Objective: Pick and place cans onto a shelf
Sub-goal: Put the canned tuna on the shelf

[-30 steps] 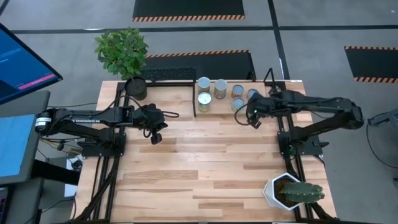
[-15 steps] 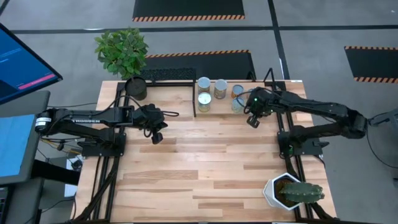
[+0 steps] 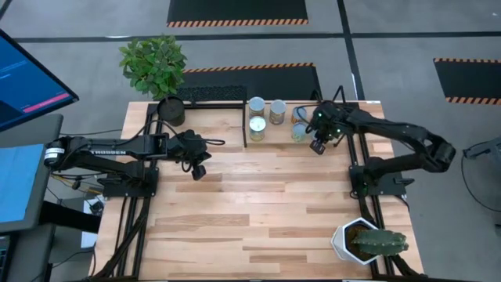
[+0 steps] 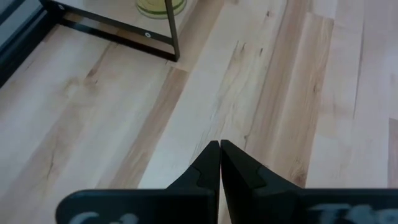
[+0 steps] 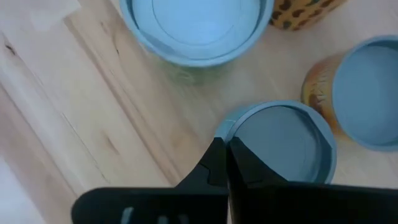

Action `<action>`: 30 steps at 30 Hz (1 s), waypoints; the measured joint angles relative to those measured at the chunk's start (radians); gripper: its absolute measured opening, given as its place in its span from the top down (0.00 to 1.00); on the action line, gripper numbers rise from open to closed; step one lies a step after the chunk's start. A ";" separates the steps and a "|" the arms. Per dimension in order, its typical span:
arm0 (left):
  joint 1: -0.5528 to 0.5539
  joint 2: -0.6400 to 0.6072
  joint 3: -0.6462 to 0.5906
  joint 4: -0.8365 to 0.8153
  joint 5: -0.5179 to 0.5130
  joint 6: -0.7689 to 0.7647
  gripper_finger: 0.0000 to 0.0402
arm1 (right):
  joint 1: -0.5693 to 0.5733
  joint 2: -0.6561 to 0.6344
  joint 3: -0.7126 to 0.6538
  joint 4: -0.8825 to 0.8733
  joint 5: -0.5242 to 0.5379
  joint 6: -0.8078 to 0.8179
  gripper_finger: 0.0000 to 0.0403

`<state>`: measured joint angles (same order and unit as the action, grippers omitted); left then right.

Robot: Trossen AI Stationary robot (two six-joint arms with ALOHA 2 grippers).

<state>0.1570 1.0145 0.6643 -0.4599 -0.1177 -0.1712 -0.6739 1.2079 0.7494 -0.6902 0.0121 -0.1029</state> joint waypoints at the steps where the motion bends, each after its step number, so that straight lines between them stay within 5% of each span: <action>1: 0.000 0.000 0.000 0.000 0.000 -0.004 1.00 | -0.004 0.009 0.000 0.003 -0.002 -0.001 0.99; 30: 0.000 0.000 0.000 0.000 0.005 -0.017 1.00 | -0.005 0.035 0.000 0.011 0.016 0.024 0.94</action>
<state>0.1566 1.0145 0.6643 -0.4596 -0.1123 -0.1883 -0.6792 1.2427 0.7498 -0.6790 0.0280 -0.0790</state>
